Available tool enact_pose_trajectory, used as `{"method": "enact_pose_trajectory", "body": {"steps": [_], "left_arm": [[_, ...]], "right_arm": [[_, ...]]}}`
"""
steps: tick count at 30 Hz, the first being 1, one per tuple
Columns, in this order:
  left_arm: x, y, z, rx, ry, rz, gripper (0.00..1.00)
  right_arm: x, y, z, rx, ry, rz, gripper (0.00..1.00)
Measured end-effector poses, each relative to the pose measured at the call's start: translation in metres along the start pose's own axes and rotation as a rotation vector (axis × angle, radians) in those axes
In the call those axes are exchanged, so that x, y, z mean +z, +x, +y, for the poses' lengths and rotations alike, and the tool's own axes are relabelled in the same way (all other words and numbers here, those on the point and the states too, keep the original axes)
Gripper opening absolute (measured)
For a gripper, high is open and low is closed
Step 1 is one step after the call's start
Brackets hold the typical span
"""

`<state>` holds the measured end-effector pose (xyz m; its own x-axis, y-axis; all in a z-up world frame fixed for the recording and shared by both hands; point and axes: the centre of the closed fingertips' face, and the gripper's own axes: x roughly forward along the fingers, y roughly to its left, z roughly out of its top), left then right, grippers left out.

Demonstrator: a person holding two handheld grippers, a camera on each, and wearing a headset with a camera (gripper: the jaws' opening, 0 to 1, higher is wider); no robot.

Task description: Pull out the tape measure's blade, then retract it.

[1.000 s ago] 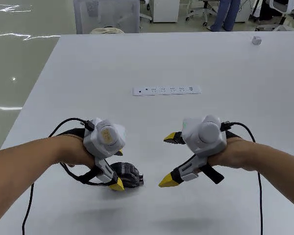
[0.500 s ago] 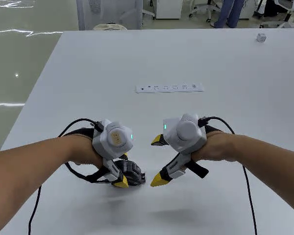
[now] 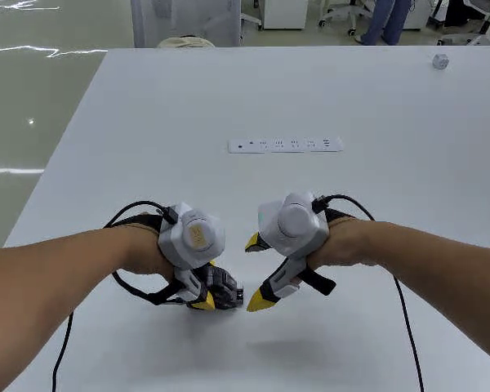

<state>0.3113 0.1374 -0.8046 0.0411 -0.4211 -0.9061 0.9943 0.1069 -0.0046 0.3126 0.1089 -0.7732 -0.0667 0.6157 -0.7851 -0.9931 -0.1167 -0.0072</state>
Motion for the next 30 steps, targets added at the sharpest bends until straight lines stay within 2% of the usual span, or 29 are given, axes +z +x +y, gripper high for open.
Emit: {"method": "enact_pose_trajectory", "body": {"steps": [6, 10, 15, 22, 30], "left_arm": [[-0.001, 0.0, 0.0, 0.019, -0.005, -0.006, 0.34], [0.0, -0.001, 0.0, 0.027, -0.019, -0.03, 0.34], [0.0, -0.001, 0.0, 0.028, -0.021, -0.026, 0.34], [0.0, -0.001, 0.002, 0.032, -0.038, -0.064, 0.34], [0.001, 0.0, 0.002, 0.034, -0.041, -0.068, 0.34]], "right_arm": [[-0.004, 0.005, 0.0, 0.007, -0.007, 0.019, 0.57], [-0.011, 0.01, 0.0, 0.009, 0.001, 0.045, 0.54], [-0.019, 0.016, 0.003, 0.024, -0.011, 0.08, 0.47], [-0.018, 0.024, -0.001, 0.013, 0.002, 0.086, 0.39], [-0.02, 0.036, 0.004, 0.027, -0.001, 0.111, 0.35]]}}
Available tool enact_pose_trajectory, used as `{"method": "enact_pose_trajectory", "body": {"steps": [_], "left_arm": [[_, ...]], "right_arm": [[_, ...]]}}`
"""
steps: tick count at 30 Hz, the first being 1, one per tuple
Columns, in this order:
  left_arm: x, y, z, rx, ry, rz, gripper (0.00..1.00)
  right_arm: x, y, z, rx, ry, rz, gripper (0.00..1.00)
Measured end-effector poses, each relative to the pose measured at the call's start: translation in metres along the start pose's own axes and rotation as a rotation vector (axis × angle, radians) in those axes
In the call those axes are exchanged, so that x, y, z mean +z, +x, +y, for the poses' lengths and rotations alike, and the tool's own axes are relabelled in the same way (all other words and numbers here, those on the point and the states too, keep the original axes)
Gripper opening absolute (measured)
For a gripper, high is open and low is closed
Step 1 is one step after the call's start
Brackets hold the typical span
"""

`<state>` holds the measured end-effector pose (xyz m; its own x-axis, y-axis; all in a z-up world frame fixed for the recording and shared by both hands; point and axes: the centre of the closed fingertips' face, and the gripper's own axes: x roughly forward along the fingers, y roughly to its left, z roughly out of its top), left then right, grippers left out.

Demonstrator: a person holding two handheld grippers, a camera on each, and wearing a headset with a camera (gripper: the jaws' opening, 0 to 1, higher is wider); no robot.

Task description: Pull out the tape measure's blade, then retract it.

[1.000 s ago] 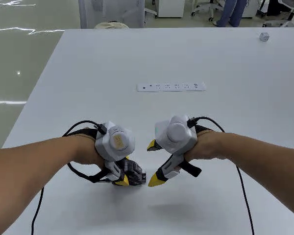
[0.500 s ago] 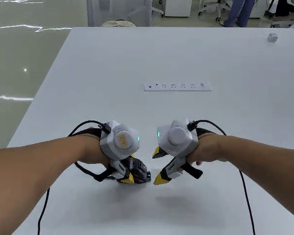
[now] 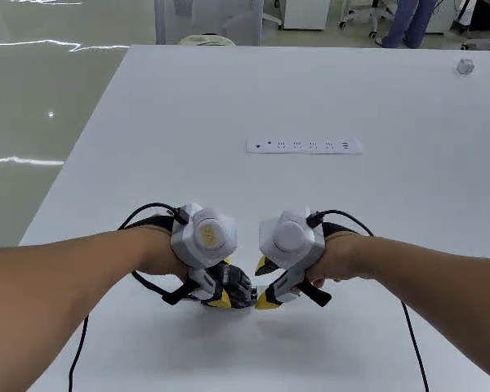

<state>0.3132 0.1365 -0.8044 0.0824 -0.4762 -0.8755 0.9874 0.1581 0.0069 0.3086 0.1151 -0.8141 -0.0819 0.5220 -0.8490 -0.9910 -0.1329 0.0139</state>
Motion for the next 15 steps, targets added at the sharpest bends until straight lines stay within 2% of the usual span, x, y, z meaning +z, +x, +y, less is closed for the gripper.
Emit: {"method": "enact_pose_trajectory", "body": {"steps": [8, 15], "left_arm": [[0.0001, 0.0013, 0.0029, 0.009, -0.005, -0.001, 0.34], [-0.0001, 0.0006, 0.0022, 0.009, -0.005, 0.003, 0.34]], "right_arm": [[-0.0081, 0.0093, -0.0034, 0.001, 0.011, 0.022, 0.27], [-0.0073, 0.0108, -0.0036, 0.002, 0.023, 0.022, 0.24]]}}
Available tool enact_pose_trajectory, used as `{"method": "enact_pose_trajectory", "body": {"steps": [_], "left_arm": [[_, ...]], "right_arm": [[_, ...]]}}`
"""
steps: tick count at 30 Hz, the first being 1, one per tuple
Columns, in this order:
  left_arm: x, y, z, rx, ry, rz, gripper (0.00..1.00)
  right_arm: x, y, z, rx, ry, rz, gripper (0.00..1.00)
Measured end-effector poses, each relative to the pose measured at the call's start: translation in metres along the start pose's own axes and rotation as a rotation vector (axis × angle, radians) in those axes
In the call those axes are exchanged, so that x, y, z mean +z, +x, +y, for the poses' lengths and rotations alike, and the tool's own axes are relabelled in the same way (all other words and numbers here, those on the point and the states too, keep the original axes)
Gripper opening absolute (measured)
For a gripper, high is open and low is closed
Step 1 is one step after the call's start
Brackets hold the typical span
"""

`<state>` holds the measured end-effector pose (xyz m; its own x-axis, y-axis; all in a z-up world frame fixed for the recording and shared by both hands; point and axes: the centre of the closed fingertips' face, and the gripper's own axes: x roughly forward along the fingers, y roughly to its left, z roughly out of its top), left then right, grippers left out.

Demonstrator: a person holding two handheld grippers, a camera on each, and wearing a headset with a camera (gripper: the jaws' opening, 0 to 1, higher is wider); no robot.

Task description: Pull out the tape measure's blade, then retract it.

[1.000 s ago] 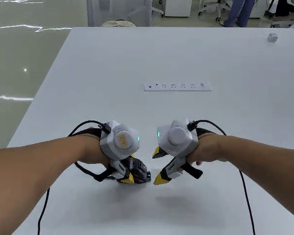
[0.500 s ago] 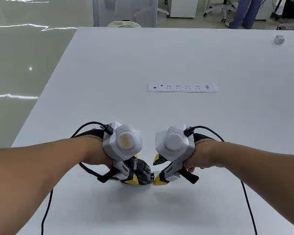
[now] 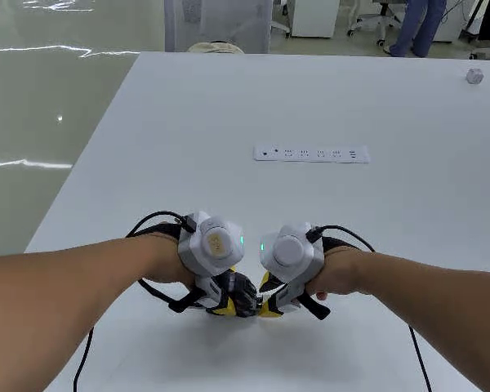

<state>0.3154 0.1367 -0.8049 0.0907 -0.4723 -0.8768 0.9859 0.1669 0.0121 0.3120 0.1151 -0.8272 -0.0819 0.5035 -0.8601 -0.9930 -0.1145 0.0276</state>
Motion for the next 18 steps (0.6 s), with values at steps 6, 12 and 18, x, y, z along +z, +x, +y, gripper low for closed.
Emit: {"method": "enact_pose_trajectory", "body": {"steps": [6, 12, 18], "left_arm": [[-0.0002, -0.0003, -0.0001, 0.001, 0.001, 0.003, 0.34], [-0.0013, 0.0, 0.0003, 0.006, 0.001, 0.005, 0.34], [-0.0016, -0.0004, -0.0005, 0.013, 0.004, 0.008, 0.34]], "right_arm": [[-0.0008, 0.005, 0.0034, 0.004, -0.029, 0.015, 0.17], [-0.0027, 0.0089, 0.0, -0.008, -0.01, 0.048, 0.15], [-0.0041, 0.0092, 0.0005, -0.004, -0.011, 0.064, 0.15]]}}
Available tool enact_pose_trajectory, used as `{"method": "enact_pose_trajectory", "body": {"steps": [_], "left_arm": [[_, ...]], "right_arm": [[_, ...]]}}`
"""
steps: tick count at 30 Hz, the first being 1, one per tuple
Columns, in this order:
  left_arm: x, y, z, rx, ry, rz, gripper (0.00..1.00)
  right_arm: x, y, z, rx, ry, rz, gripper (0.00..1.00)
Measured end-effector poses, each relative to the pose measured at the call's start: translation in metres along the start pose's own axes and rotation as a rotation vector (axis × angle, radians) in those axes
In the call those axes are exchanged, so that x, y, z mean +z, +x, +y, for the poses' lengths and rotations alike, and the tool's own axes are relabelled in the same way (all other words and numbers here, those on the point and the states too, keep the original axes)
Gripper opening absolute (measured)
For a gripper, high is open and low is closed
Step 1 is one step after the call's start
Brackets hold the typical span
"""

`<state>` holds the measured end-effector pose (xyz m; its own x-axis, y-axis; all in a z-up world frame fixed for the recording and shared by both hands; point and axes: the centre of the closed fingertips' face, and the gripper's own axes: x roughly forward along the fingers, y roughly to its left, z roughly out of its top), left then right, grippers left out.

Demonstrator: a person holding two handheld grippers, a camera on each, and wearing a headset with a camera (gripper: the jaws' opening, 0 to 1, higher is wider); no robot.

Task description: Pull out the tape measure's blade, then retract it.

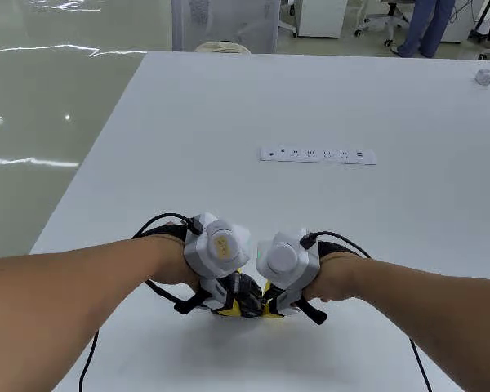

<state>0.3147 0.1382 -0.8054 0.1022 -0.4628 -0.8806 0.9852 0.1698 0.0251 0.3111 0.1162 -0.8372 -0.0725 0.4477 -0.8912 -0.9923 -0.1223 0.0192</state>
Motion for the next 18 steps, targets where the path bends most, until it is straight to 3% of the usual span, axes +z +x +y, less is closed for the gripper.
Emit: {"method": "enact_pose_trajectory", "body": {"steps": [2, 6, 12, 18], "left_arm": [[0.0001, 0.0002, 0.0003, 0.0, 0.0, 0.0, 0.34], [0.0001, 0.0004, 0.0003, -0.002, -0.002, -0.002, 0.34], [0.0009, 0.0001, -0.0001, 0.008, -0.006, -0.011, 0.34], [0.0009, 0.0, 0.0005, 0.011, -0.007, -0.003, 0.34]], "right_arm": [[0.0005, -0.0002, 0.0001, 0.0, 0.026, -0.006, 0.16], [0.0003, -0.0004, 0.0014, -0.007, -0.016, -0.013, 0.16], [-0.0002, -0.0016, -0.0003, -0.01, 0.019, -0.051, 0.13], [0.0009, -0.0003, -0.001, -0.003, -0.003, -0.016, 0.12]]}}
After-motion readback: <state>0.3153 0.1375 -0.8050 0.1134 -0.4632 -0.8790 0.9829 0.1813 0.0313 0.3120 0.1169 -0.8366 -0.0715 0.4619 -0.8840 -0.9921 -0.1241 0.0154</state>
